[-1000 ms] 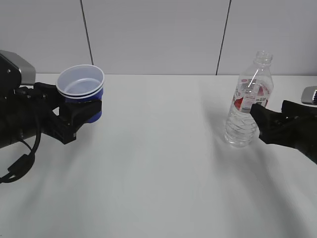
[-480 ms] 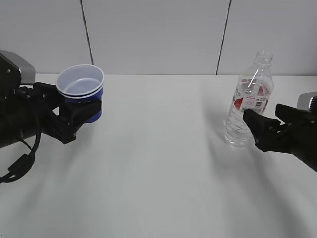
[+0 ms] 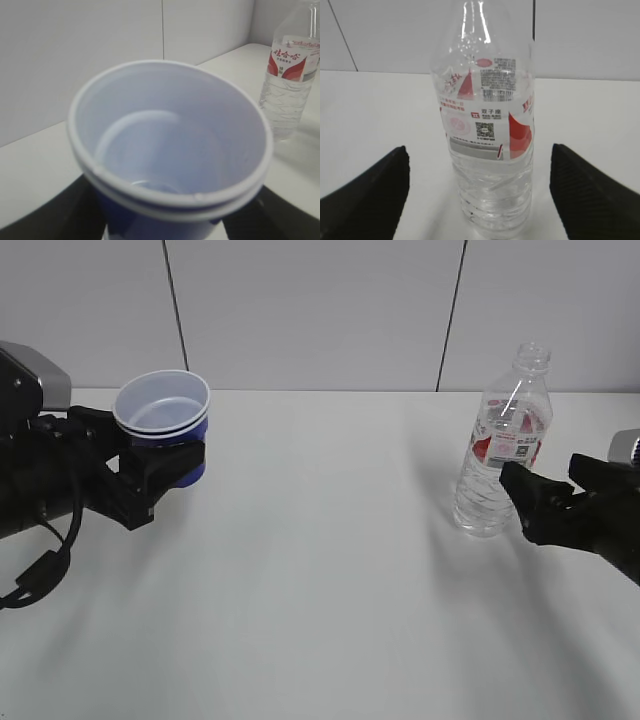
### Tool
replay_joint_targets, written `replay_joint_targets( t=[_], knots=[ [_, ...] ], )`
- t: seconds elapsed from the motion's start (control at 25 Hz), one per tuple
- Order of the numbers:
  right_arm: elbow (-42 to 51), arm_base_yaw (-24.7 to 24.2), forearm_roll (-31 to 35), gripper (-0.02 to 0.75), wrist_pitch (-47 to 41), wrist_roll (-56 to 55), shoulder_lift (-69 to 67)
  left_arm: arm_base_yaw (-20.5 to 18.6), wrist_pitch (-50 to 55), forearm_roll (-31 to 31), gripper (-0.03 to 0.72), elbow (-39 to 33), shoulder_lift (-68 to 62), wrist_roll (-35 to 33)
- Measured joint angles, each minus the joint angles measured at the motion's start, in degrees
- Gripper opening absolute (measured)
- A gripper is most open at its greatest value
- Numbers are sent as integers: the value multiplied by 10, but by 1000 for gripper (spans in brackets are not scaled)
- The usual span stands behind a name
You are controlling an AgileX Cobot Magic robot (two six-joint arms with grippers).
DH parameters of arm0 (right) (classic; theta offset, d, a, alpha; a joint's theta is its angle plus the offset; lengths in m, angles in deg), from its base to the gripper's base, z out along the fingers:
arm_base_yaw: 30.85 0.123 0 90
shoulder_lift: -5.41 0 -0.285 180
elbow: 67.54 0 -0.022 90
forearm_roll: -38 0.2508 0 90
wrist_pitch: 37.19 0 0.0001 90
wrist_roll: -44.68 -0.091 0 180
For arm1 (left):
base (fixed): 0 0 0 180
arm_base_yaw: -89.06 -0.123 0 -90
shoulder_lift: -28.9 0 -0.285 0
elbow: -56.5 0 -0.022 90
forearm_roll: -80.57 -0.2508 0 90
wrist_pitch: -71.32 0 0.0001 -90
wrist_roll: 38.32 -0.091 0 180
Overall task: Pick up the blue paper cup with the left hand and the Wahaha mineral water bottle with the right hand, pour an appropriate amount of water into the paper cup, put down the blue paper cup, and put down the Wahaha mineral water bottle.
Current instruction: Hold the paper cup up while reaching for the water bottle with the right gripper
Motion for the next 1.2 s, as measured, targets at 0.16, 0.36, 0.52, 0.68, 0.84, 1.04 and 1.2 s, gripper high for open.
replay_joint_targets(
  t=[0.16, 0.36, 0.52, 0.68, 0.84, 1.04, 1.2],
  knots=[
    [-9, 0, 0, 664, 0, 0, 0, 0, 0, 0, 484, 0, 0, 0],
    [-35, 0, 2, 664, 1, -6, -10, 0, 0, 0, 484, 0, 0, 0],
    [-51, 0, 2, 664, 1, -10, -36, 0, 0, 0, 484, 0, 0, 0],
    [-58, 0, -9, 663, 1, -11, -51, 0, 0, 0, 467, 0, 0, 1],
    [-58, 0, -15, 619, 1, -23, -52, 0, 0, 1, 475, 0, 0, 1],
    [-58, 0, -15, 618, 1, -86, -52, 0, 0, 1, 477, 0, 0, 1],
    [-57, 0, -17, 663, 1, -68, -52, 0, 0, 1, 477, 0, 0, 1]
  ],
)
